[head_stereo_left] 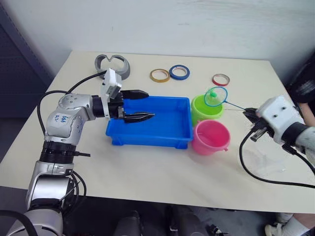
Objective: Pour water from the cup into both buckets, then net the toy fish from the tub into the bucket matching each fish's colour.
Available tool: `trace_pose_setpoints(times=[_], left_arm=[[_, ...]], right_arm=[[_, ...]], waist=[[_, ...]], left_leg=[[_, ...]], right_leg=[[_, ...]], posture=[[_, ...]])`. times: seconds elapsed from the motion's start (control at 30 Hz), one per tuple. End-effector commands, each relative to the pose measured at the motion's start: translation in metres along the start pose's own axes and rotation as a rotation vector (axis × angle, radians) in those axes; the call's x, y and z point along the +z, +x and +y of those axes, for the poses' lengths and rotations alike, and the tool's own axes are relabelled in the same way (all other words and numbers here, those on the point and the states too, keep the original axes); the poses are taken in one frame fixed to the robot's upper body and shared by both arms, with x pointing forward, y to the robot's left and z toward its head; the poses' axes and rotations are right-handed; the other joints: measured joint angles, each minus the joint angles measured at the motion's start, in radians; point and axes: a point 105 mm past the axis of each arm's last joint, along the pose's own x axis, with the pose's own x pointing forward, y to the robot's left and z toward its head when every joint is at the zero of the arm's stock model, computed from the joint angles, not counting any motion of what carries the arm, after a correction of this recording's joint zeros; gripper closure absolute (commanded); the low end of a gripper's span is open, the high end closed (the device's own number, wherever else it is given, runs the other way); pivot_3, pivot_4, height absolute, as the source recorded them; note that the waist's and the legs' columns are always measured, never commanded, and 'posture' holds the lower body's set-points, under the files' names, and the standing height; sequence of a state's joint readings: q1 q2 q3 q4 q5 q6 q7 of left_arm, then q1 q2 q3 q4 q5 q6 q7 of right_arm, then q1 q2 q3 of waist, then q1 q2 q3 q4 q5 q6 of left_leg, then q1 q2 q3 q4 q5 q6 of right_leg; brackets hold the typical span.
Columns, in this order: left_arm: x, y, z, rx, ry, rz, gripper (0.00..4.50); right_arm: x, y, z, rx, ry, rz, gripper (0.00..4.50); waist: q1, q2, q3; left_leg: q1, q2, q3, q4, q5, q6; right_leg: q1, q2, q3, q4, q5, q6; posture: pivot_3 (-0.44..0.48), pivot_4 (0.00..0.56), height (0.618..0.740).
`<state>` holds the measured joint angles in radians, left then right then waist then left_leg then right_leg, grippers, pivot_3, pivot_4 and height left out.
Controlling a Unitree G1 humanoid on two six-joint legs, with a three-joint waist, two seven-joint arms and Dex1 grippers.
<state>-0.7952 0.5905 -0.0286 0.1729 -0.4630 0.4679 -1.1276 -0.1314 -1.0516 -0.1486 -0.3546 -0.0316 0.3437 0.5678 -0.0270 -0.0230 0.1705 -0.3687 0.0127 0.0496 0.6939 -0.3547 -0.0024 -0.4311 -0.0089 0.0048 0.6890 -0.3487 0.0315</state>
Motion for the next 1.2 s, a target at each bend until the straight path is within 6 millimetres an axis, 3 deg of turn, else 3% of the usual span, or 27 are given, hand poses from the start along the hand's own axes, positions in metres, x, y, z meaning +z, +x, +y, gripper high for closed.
trace_pose_setpoints(times=[0.03,0.13,0.2,0.33,0.4,0.5,0.6,0.7,0.83,0.97,1.07,1.2], left_arm=[[0.012,-0.004,-0.001,0.008,0.052,-0.010,0.01],[0.012,-0.007,0.000,0.019,0.053,-0.006,0.01],[0.013,-0.009,0.000,0.029,0.052,-0.008,0.01],[0.009,-0.014,0.001,0.046,0.051,0.003,0.01],[0.008,-0.017,0.001,0.061,0.049,0.007,0.01],[0.002,-0.031,0.003,0.104,0.034,0.032,0.01],[-0.006,-0.053,0.001,0.160,0.023,0.085,0.01],[-0.013,-0.076,-0.006,0.213,0.005,0.142,0.01],[-0.029,-0.113,-0.016,0.322,-0.046,0.226,0.01],[-0.030,-0.144,-0.021,0.462,-0.098,0.225,0.01],[-0.026,-0.159,-0.027,0.527,-0.110,0.223,0.01],[-0.024,-0.168,-0.041,0.567,-0.112,0.243,0.01]], right_arm=[[0.014,0.002,-0.011,-0.057,-0.396,-0.059,4.50],[0.016,0.005,-0.011,-0.043,-0.625,-0.076,4.50],[0.018,0.007,-0.020,-0.080,-0.558,-0.104,4.50],[0.032,0.004,-0.038,-0.135,-0.644,-0.166,4.50],[0.034,0.003,-0.047,-0.162,-0.576,-0.173,4.50],[0.047,0.009,-0.048,-0.139,-0.256,-0.265,4.50],[0.078,0.016,-0.020,0.068,0.105,-0.432,4.50],[0.099,0.021,0.005,0.242,0.270,-0.493,4.50],[0.117,0.036,0.043,0.433,0.262,-0.488,4.50],[0.118,0.059,0.059,0.442,0.171,-0.447,4.50],[0.120,0.072,0.067,0.440,0.089,-0.447,4.50],[0.128,0.087,0.084,0.484,0.110,-0.463,4.50]], waist=[[0.000,0.000,0.000],[-0.002,0.001,0.000],[-0.003,0.000,0.000],[-0.002,0.001,0.000],[-0.002,0.001,0.000],[-0.007,0.001,0.000],[-0.013,0.001,0.000],[-0.018,0.001,0.001],[-0.014,0.002,0.001],[-0.006,0.001,0.001],[-0.001,0.001,0.001],[-0.003,0.001,0.001]], left_leg=[[0.000,0.000,0.000,0.000,0.000,0.000],[0.000,0.000,0.001,0.000,0.000,0.000],[0.000,0.000,0.001,0.000,0.000,0.000],[0.000,0.000,0.001,0.001,0.000,0.000],[0.000,0.000,0.001,0.001,0.000,0.000],[0.001,0.001,0.001,0.002,0.000,0.000],[0.001,0.001,0.001,0.002,0.000,-0.001],[0.001,0.002,0.000,0.002,0.000,-0.001],[0.000,0.002,-0.001,0.002,0.000,0.000],[-0.001,0.001,-0.001,0.002,-0.001,0.001],[-0.002,0.001,-0.001,0.002,-0.001,0.002],[-0.002,0.001,-0.001,0.001,-0.002,0.002]], right_leg=[[0.000,0.000,0.000,0.000,0.000,0.000],[-0.001,0.000,0.000,0.000,0.000,0.000],[-0.001,0.000,0.001,0.000,0.000,0.000],[-0.001,0.000,0.001,0.001,0.000,0.000],[-0.001,0.000,0.000,0.001,0.000,0.000],[0.000,0.000,0.000,0.000,0.000,0.000],[0.000,0.000,0.000,0.002,0.000,0.000],[-0.001,0.001,0.000,0.003,0.000,0.000],[0.000,-0.001,-0.001,0.001,0.000,0.000],[0.000,-0.001,-0.001,0.000,0.000,0.000],[0.000,-0.002,-0.002,0.000,0.000,0.000],[0.000,-0.002,-0.002,0.000,0.000,0.000]], posture=[[0.000,0.150,0.740],[0.000,0.150,0.740],[0.000,0.150,0.740],[0.000,0.150,0.740],[0.000,0.150,0.740],[0.000,0.150,0.740],[0.000,0.150,0.740],[0.000,0.150,0.740],[0.000,0.150,0.740],[0.000,0.150,0.740],[0.000,0.150,0.740],[0.000,0.150,0.740]])
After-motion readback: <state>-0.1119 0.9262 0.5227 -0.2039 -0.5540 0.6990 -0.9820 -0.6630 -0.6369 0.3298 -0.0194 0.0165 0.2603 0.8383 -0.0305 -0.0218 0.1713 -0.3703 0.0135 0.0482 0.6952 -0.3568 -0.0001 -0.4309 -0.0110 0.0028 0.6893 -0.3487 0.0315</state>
